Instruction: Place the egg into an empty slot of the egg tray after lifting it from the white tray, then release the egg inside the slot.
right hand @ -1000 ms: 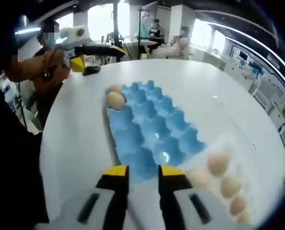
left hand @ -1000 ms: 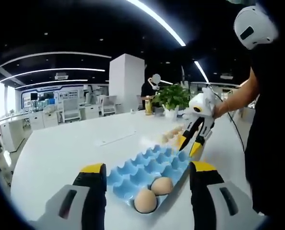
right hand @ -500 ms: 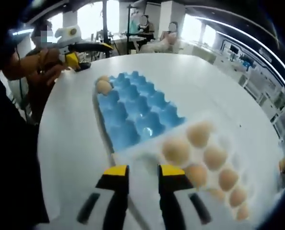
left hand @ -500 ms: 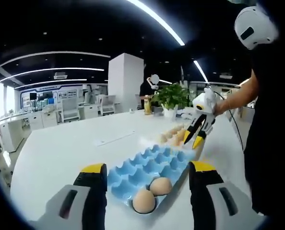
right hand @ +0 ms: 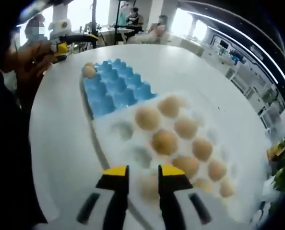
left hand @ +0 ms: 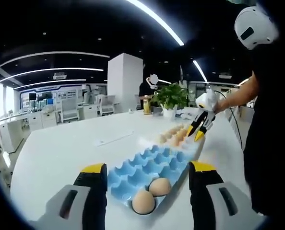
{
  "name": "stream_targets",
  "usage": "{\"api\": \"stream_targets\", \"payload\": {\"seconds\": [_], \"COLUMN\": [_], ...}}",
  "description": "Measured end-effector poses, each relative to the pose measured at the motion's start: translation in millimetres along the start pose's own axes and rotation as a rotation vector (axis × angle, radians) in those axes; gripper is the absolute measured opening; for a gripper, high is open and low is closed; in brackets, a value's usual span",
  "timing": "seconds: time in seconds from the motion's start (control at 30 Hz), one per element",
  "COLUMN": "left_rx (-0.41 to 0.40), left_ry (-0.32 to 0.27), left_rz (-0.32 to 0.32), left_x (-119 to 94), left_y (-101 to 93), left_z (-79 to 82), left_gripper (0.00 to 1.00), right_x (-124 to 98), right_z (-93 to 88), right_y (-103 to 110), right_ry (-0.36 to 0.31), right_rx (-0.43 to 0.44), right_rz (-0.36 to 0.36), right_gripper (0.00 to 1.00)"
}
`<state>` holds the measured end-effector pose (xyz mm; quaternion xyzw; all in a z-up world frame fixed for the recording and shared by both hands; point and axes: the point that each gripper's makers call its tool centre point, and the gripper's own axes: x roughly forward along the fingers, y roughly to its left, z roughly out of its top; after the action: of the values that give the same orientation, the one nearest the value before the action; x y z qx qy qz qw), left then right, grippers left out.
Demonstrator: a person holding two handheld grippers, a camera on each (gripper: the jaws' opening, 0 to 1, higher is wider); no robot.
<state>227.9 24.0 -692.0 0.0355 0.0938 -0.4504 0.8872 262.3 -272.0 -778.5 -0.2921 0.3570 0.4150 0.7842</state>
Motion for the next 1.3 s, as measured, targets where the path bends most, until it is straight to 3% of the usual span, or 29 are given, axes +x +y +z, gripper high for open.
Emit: {"api": "stream_targets", "payload": {"seconds": [0.13,0.37,0.6,0.67,0.83,0.97,1.1,1.17,1.23,1.3], "left_rx": [0.002,0.004,0.005,0.004,0.003,0.004,0.001,0.009,0.009,0.01], "left_ry": [0.001,-0.001,0.002,0.0,0.002,0.007,0.009,0.006,-0.002,0.001], "left_rz": [-0.003,-0.009,-0.006,-0.004,-0.004,-0.005,-0.004,0.004,0.016,0.019], "left_x": [1,3,2,2,3,3,3,2,2,1], "left_y": [-0.7,-3.4,-1.4,-1.4,-2.8,-4.2,-0.6,0.2,1.3,1.2], "left_z": [0.5,1.9,2.7,2.9,1.8,1.1,2.5,3.3,4.7,3.8], "left_gripper": [0.7,0.7,0.69,0.69,0.68,0.68,0.66,0.67,0.67,0.67], "right_x": [-5,-6,-7,-6,1,4,5,5,4,3], "right_z": [-6.3,-13.3,-18.1,-20.3,-21.9,-23.1,-22.1,-22.5,-24.4,-24.2], "right_y": [-12,-12,-12,-10,-12,-10,-8,-9,-11,-11], "right_ry": [0.027,0.049,0.115,0.119,0.156,0.202,0.258,0.269,0.272,0.265], "right_rx": [-0.002,-0.007,-0.007,-0.052,-0.007,-0.076,-0.12,-0.107,-0.021,-0.018], "right_rz": [-0.046,-0.029,0.019,0.047,0.088,0.161,0.173,0.175,0.148,0.132], "right_gripper": [0.24,0.24,0.25,0.25,0.26,0.27,0.27,0.27,0.26,0.26]}}
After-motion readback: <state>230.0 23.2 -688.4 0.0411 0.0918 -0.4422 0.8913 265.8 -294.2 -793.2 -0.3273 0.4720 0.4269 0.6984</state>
